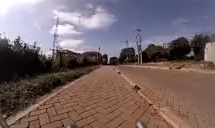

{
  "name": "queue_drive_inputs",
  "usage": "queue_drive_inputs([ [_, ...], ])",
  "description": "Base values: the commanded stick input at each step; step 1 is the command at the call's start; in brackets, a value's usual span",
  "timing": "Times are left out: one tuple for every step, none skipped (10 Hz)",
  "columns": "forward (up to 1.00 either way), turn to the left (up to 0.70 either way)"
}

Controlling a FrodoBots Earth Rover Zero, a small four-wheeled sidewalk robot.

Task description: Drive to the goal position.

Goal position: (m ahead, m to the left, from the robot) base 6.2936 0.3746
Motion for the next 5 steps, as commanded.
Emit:
queue_drive_inputs([
  [0.00, 0.00],
  [0.00, 0.00],
  [0.00, 0.00],
  [0.00, 0.00],
  [0.16, 0.00],
])
